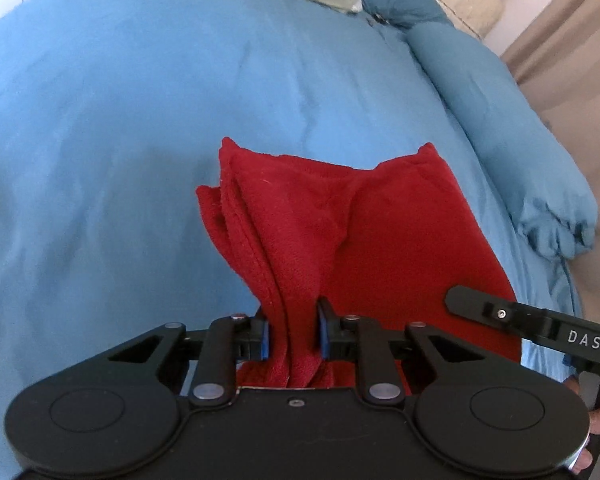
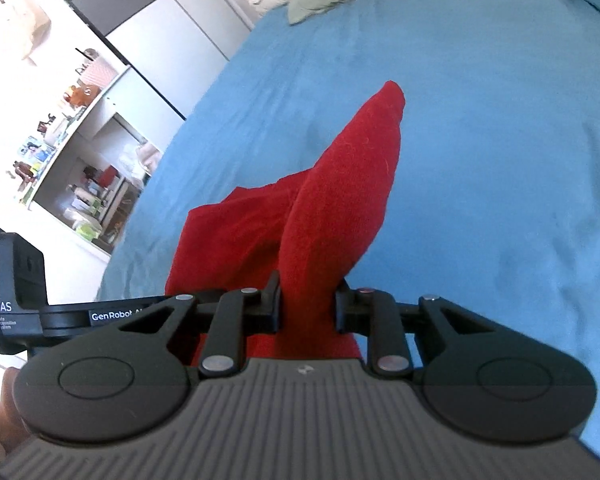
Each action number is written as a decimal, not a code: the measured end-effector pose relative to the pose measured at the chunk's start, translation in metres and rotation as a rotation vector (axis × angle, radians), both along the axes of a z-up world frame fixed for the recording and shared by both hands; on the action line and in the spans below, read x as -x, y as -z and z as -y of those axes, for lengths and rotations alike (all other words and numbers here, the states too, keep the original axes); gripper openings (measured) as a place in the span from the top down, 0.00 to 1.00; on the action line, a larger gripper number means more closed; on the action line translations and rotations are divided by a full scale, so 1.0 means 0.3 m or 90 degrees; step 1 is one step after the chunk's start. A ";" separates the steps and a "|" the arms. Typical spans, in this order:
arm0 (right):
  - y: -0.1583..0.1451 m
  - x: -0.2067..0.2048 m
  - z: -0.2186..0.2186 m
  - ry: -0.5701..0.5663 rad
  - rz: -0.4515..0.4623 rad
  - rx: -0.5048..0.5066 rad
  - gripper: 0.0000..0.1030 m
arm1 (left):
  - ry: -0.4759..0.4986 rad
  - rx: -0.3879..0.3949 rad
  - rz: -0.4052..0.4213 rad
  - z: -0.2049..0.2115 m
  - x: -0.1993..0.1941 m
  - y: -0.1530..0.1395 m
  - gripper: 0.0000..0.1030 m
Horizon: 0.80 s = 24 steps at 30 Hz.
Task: Fold small clothes
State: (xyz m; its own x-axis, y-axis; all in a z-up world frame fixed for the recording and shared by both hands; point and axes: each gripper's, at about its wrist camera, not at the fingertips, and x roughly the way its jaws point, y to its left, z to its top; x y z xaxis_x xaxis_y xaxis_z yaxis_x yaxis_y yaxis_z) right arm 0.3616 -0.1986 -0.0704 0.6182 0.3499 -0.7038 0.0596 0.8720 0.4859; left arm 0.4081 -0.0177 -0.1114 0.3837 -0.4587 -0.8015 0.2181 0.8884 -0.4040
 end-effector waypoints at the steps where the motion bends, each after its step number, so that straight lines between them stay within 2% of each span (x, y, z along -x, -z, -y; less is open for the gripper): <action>1: 0.004 0.039 0.021 0.007 -0.008 0.001 0.63 | 0.001 -0.002 -0.004 0.022 0.021 0.016 0.78; 5: 0.073 0.168 0.094 0.011 -0.020 0.018 0.62 | 0.016 -0.029 0.000 0.108 0.101 0.108 0.77; 9: 0.216 0.254 0.157 0.015 -0.025 0.027 0.62 | 0.022 -0.072 0.038 0.143 0.145 0.190 0.77; 17: 0.400 0.327 0.225 0.014 0.047 -0.012 0.57 | 0.042 -0.073 0.130 0.136 0.186 0.270 0.70; 19: 0.426 0.341 0.235 0.021 0.067 -0.032 0.55 | 0.043 -0.083 0.153 0.139 0.210 0.274 0.65; 21: 0.437 0.345 0.233 0.025 0.083 -0.040 0.53 | 0.035 -0.101 0.173 0.142 0.227 0.271 0.45; 22: 0.442 0.354 0.235 0.027 0.092 -0.044 0.48 | 0.024 -0.114 0.181 0.140 0.235 0.264 0.37; 23: 0.439 0.361 0.239 0.033 0.100 -0.049 0.43 | 0.010 -0.126 0.189 0.134 0.245 0.254 0.25; 24: 0.434 0.368 0.243 0.042 0.104 -0.049 0.32 | -0.002 -0.132 0.198 0.127 0.257 0.237 0.21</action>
State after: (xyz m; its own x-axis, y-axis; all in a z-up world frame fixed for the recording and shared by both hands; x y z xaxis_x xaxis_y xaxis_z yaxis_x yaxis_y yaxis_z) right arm 0.2511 -0.2714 -0.2007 0.7451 0.3542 -0.5652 0.0299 0.8287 0.5588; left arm 0.3311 -0.0558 -0.1826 0.6243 -0.2971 -0.7225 0.2987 0.9454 -0.1307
